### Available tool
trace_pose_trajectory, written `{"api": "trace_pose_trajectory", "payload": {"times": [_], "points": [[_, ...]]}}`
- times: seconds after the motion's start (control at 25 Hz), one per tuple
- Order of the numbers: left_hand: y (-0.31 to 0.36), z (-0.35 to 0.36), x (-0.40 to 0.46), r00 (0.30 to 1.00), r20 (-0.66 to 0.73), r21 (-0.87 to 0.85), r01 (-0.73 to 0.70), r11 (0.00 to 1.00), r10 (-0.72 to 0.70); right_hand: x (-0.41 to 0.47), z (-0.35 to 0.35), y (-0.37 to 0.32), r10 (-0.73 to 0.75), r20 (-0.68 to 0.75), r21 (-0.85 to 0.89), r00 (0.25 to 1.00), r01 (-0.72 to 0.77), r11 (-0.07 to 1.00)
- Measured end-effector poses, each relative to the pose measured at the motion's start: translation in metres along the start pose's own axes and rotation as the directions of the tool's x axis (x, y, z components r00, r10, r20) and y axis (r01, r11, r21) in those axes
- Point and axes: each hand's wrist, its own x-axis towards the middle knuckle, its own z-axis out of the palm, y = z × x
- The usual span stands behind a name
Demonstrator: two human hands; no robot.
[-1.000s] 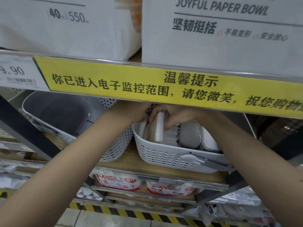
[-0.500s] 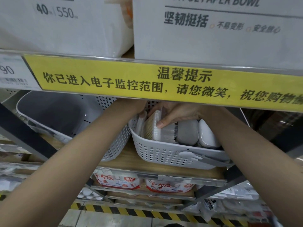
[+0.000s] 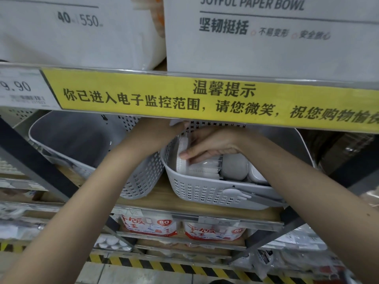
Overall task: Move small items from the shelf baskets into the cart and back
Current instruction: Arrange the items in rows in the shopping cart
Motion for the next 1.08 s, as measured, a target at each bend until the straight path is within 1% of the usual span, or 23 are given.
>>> {"api": "trace_pose_trajectory", "payload": {"times": [0.08, 0.16, 0.24, 0.28, 0.32, 0.4, 0.44, 0.52, 0.6, 0.64, 0.72, 0.8, 0.92, 1.0, 1.08], "points": [[0.004, -0.003, -0.009, 0.997, -0.078, -0.067, -0.016, 0.998, 0.011, 0.007, 0.005, -0.002, -0.001, -0.055, -0.040, 0.999, -0.001, 0.999], [0.006, -0.001, -0.022, 0.991, -0.090, -0.014, -0.101, 0.995, 0.099, 0.015, 0.011, -0.004, 0.003, -0.155, -0.059, 0.988, -0.012, 0.998], [0.000, 0.003, -0.024, 0.993, -0.066, 0.014, -0.094, 0.995, 0.095, 0.018, 0.014, -0.005, 0.021, -0.233, -0.041, 0.972, -0.031, 0.999], [-0.001, 0.004, -0.024, 0.994, -0.055, 0.031, -0.090, 0.995, 0.092, 0.018, 0.015, -0.006, 0.034, -0.250, -0.011, 0.968, -0.038, 0.999], [0.001, 0.004, -0.024, 0.991, -0.063, 0.047, -0.114, 0.992, 0.117, 0.016, 0.015, -0.006, 0.052, -0.250, 0.030, 0.967, -0.046, 0.998], [0.002, 0.004, -0.027, 0.989, -0.068, 0.063, -0.125, 0.990, 0.129, 0.009, 0.012, -0.007, 0.083, -0.213, 0.096, 0.974, -0.064, 0.993], [0.002, 0.004, -0.027, 0.990, -0.057, 0.058, -0.126, 0.990, 0.130, 0.004, 0.011, -0.007, 0.095, -0.191, 0.095, 0.977, -0.078, 0.992], [0.004, 0.002, -0.029, 0.990, -0.055, 0.060, -0.125, 0.990, 0.128, -0.008, 0.007, -0.008, 0.131, -0.207, -0.006, 0.970, -0.135, 0.991], [0.003, 0.001, -0.029, 0.989, -0.045, 0.078, -0.135, 0.988, 0.139, -0.026, 0.003, -0.007, 0.117, -0.307, -0.183, 0.944, -0.180, 0.966], [0.004, 0.000, -0.030, 0.989, -0.043, 0.077, -0.138, 0.987, 0.142, -0.038, 0.003, -0.006, 0.077, -0.371, -0.267, 0.925, -0.186, 0.946], [0.007, -0.004, -0.032, 0.989, -0.039, 0.088, -0.141, 0.986, 0.145, -0.066, 0.005, -0.002, -0.063, -0.498, -0.422, 0.865, -0.178, 0.889], [0.011, -0.006, -0.031, 0.982, -0.042, 0.126, -0.175, 0.976, 0.182, -0.095, 0.012, 0.008, -0.200, -0.600, -0.531, 0.775, -0.198, 0.824], [0.025, -0.008, -0.040, 0.974, -0.074, 0.161, -0.202, 0.966, 0.216, -0.134, 0.034, 0.030, -0.345, -0.693, -0.636, 0.632, -0.312, 0.706], [0.045, -0.005, -0.052, 0.940, -0.100, 0.194, -0.303, 0.933, 0.326, -0.161, 0.055, 0.047, -0.472, -0.711, -0.686, 0.521, -0.370, 0.626], [0.071, 0.006, -0.067, 0.885, -0.092, 0.199, -0.432, 0.880, 0.456, -0.187, 0.077, 0.064, -0.559, -0.712, -0.702, 0.424, -0.434, 0.565]]}}
